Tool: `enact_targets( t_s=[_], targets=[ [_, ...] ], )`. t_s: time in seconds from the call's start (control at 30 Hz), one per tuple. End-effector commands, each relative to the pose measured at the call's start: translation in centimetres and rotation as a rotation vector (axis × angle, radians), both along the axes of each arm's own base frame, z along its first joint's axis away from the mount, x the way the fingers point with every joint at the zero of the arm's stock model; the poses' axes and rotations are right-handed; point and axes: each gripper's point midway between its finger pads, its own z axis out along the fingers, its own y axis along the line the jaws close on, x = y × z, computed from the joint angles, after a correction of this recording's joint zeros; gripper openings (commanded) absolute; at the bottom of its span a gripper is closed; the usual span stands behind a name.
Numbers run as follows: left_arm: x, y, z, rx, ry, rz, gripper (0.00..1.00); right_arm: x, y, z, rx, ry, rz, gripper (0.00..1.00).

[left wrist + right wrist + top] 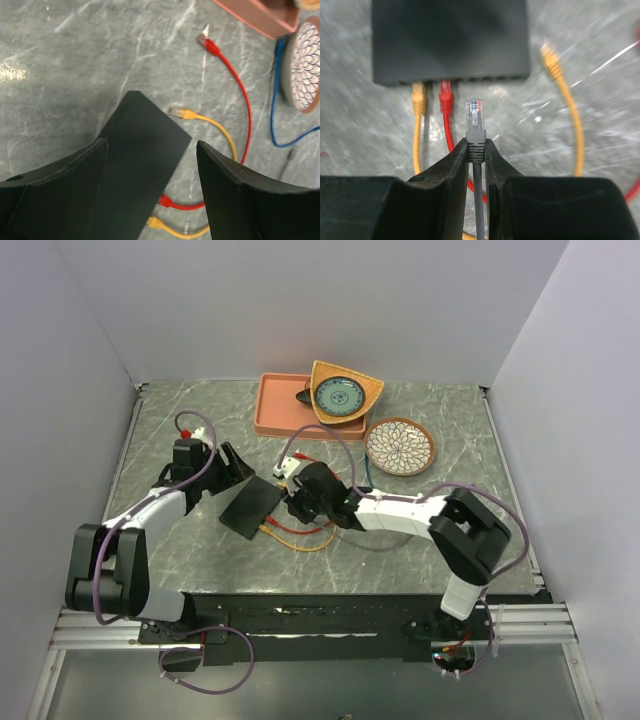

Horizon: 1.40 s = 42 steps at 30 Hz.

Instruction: Insert the plug into the switch port

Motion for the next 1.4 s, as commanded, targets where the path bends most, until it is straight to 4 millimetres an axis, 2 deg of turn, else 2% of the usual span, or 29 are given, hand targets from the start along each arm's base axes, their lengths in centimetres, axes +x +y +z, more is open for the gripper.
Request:
enact_targets(
  t_s=[0.0,0.27,0.43,0.6,1.0,1.37],
  targets=[
    [1.9,0.2,0.4,0.011,-0.113,-0.012,0.75,1.4,2.5,1.1,0.092,0.012,0.018,0.0],
    [1.6,-0.8,-2.0,-0.029,-0.115,-0.067,0.72,2.1,3.2,-2.4,0.043,0.067,0.017,0.0],
    [1.5,-0.9,-3.3,-0.04,-0.083,-0.075,0.7,2.3,3.3,-3.5,0.022,0.08,0.013,0.0],
    [1.2,-1.0,-3.6,-0.054,-0.084,-0.081,0.69,2.2,3.3,-4.7,0.007,0.102,0.017,0.0],
    [1.1,-1.2,-3.9,-0.074,-0.073,-0.097,0.63,2.7,3.6,-5.6,-0.026,0.117,0.005,0.0],
    [1.0,-1.3,-4.1,-0.082,-0.064,-0.109,0.61,3.3,2.8,-6.2,-0.106,0.114,-0.023,0.0]
  ],
)
